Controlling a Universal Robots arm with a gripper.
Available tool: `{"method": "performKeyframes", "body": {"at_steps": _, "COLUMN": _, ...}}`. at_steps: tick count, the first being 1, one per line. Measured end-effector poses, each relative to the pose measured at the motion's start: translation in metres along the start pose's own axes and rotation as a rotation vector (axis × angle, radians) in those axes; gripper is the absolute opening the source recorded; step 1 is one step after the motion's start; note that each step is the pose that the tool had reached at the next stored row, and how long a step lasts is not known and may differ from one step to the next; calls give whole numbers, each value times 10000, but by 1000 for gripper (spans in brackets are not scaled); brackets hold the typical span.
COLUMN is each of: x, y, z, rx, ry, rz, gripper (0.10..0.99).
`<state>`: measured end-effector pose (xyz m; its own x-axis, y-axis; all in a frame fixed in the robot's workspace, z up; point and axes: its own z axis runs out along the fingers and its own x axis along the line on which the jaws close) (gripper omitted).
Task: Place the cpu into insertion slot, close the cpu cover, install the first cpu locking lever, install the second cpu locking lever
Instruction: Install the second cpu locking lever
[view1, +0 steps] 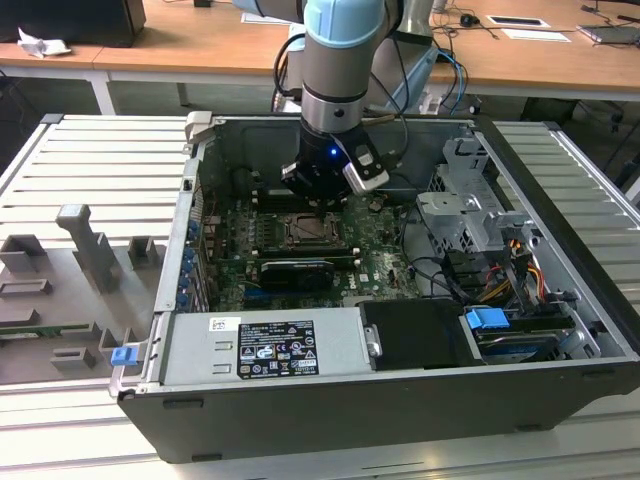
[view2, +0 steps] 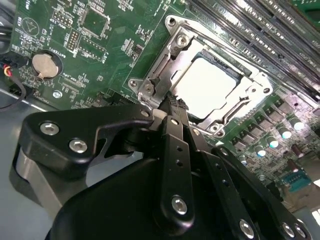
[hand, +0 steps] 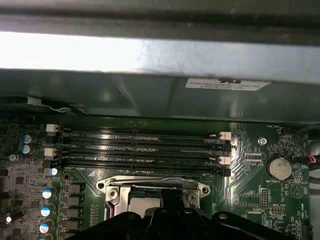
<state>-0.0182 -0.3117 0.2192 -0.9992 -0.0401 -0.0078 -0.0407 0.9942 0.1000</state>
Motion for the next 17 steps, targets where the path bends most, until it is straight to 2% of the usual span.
{"method": "performKeyframes", "body": {"at_steps": 1, "x": -1, "y": 6, "z": -61, "rx": 0, "ry": 0, "rz": 0, "gripper": 106}}
{"method": "performKeyframes", "body": {"at_steps": 4, "x": -1, "y": 16, "z": -162, "rx": 1, "ry": 1, "rz": -1, "gripper": 106}}
{"method": "performKeyframes", "body": {"at_steps": 7, "x": 2, "y": -34, "z": -170, "rx": 0, "ry": 0, "rz": -1, "gripper": 106}}
{"method": "performKeyframes", "body": {"at_steps": 13, "x": 6, "y": -70, "z": -178, "rx": 2, "ry": 1, "rz": 1, "gripper": 106}}
{"method": "performKeyframes", "body": {"at_steps": 16, "x": 4, "y": -67, "z": -262, "rx": -1, "ry": 0, "rz": -2, "gripper": 106}}
{"method": "performKeyframes", "body": {"at_steps": 17, "x": 6, "y": -81, "z": -264, "rx": 0, "ry": 0, "rz": -1, "gripper": 106}}
